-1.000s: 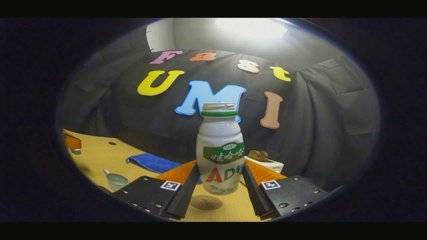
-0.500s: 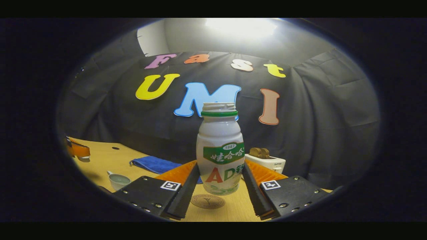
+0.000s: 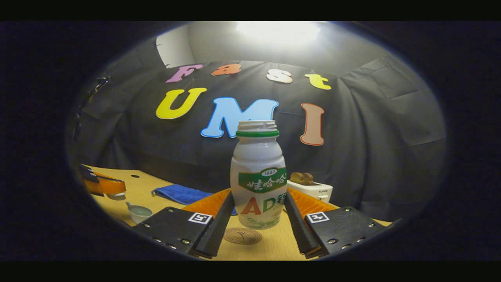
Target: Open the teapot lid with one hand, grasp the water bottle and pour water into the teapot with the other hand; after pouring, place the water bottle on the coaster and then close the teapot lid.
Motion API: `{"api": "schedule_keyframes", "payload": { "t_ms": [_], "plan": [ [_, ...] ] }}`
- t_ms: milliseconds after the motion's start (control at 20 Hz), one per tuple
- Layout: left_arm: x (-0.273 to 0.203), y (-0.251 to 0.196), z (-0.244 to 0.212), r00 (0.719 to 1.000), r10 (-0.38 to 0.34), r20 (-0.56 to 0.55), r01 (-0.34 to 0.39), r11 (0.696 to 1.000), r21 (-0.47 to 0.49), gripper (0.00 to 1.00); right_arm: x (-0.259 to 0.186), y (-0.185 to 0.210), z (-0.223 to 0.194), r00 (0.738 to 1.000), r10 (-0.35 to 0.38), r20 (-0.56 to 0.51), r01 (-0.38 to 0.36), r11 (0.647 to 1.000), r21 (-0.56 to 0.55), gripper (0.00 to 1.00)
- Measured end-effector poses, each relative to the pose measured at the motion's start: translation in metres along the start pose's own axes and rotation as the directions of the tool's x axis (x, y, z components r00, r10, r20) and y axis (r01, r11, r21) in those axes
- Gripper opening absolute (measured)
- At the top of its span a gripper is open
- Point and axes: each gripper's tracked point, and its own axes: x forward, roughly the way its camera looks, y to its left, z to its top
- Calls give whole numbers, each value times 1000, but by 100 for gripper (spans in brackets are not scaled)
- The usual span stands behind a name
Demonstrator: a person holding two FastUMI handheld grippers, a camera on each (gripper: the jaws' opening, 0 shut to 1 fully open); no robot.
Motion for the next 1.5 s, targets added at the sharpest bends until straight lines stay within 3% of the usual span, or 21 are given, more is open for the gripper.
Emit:
{"api": "schedule_keyframes", "payload": {
  "t_ms": [350,400,550,600,650,750,1100,1150,1200,1400,1450,1500],
  "plan": [
    [17,-21,-9,1000,-20,-20,21,1000,20,14,0,-10,4,1000,-12,-1,12,997,74,73],
    [20,-24,-11,999,-29,-25,29,999,14,11,0,-12,4,1000,-14,-3,15,996,83,73],
    [28,-31,-17,999,-36,-40,37,999,17,14,0,-19,4,999,-32,-4,32,995,90,73],
    [30,-32,-21,998,-37,-47,38,999,21,11,1,-20,5,999,-33,-5,33,995,96,73],
    [32,-33,-23,998,-36,-50,37,999,25,14,1,-20,4,999,-32,-6,33,994,102,73],
    [34,-31,-25,998,-26,-54,28,999,26,10,1,-20,5,999,-32,-8,33,993,109,73],
    [36,-30,-30,998,-17,-60,19,1000,25,11,3,-14,3,1000,-14,-18,16,994,111,73],
    [36,-30,-30,998,-16,-60,17,1000,25,14,3,-14,3,1000,-13,-19,15,993,113,73],
    [36,-30,-31,998,-14,-61,16,1000,25,11,3,-13,3,1000,-10,-19,12,993,116,73],
    [35,-30,-34,998,-6,-65,8,999,36,14,4,-11,1,1000,-7,-29,10,993,114,73],
    [36,-29,-35,998,-3,-66,6,999,41,11,4,-10,1,999,-5,-32,9,993,116,73],
    [35,-30,-35,998,0,-67,3,999,44,14,4,-10,0,999,-4,-34,8,993,116,73]
  ]
}}
